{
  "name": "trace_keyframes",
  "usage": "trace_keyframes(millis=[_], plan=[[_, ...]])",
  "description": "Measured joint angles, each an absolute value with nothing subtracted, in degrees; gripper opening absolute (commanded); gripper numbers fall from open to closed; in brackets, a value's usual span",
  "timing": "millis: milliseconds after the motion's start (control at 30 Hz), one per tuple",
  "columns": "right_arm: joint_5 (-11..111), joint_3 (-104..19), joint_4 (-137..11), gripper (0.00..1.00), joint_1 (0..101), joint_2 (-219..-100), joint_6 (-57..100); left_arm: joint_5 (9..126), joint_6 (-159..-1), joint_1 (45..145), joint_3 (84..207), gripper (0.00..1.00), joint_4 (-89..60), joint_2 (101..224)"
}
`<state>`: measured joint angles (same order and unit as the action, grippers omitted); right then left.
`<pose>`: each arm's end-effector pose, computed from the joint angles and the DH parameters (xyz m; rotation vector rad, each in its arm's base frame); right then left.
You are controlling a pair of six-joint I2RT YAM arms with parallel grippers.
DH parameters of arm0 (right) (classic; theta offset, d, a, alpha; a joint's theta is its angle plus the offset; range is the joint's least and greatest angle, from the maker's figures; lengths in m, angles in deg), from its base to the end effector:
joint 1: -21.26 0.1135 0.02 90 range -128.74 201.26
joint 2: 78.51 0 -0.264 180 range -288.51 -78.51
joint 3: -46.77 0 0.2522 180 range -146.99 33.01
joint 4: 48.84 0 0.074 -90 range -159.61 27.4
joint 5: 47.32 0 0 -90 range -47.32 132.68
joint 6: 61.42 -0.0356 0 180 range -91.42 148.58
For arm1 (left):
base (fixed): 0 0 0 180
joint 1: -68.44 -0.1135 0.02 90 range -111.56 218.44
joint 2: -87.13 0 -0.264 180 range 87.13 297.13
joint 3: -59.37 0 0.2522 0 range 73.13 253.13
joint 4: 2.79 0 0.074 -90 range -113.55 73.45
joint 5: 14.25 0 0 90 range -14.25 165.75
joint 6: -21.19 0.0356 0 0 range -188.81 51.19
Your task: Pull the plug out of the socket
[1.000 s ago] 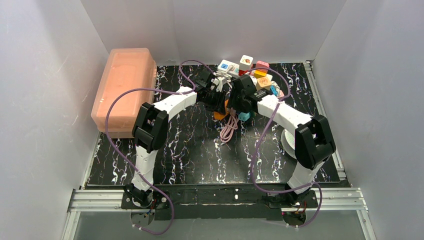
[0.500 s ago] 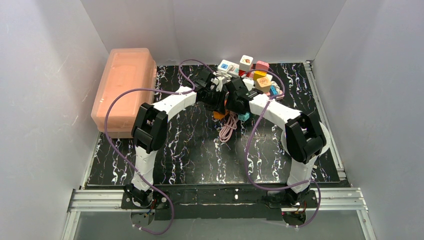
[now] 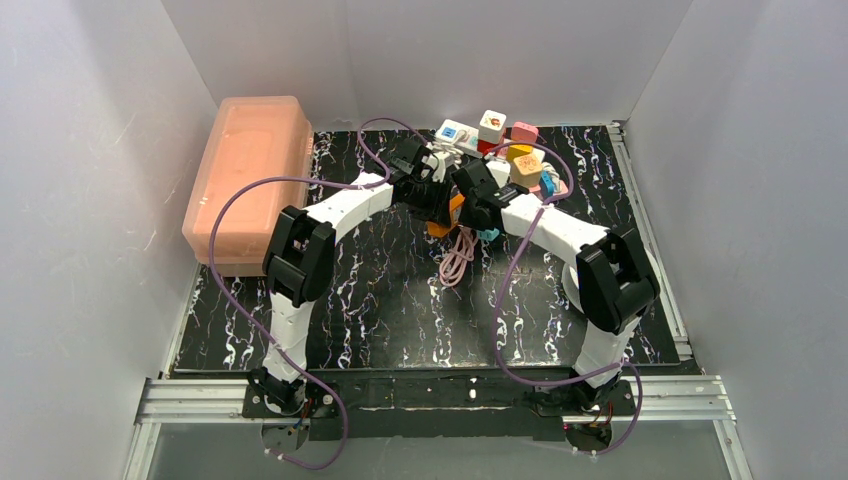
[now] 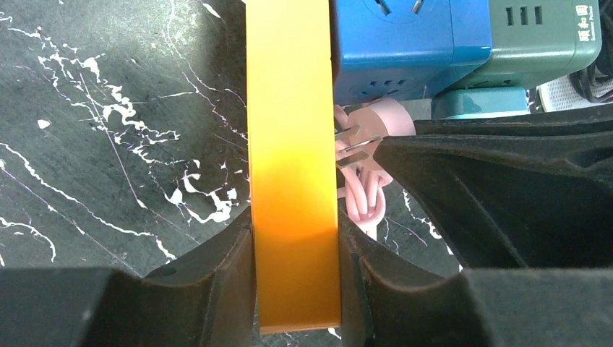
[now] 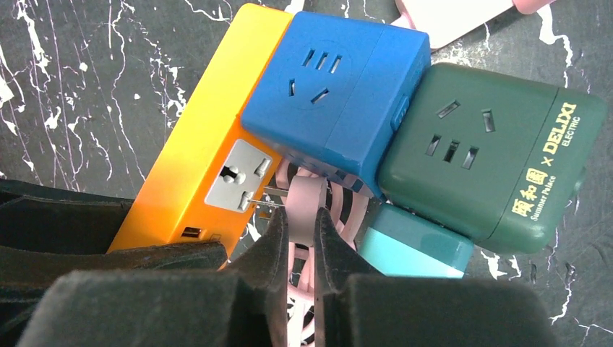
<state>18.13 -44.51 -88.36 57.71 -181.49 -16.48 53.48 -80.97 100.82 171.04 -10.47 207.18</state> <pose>0.3248 0.2215 0.2367 0.3570 2.3372 0.1531 0.4188 -0.2816 0.2757 0.6126 1.8270 -0.8909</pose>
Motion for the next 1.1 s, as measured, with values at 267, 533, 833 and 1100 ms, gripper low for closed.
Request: trace_keyframes(millis=[267, 533, 833, 1100], plan=[[17.8, -44.31, -88.12, 0.01, 58.3, -181.25, -15.3, 53.48, -80.97, 100.82, 171.04, 0.1, -10.49, 207.18], [12.99, -36.92, -84.49, 0.01, 64.68, -175.67, -12.17, 53.29, -80.8, 100.82, 171.04, 0.1, -11.3, 207.18], [11.35, -29.03, -83.84, 0.01, 73.18, -169.09, -13.4, 53.18, -80.4, 100.8, 171.04, 0.1, -12.0, 207.14], [10.74, -23.99, -83.34, 0.36, 75.83, -164.48, -15.65, 53.09, -79.94, 100.82, 171.04, 0.1, -12.61, 207.12]])
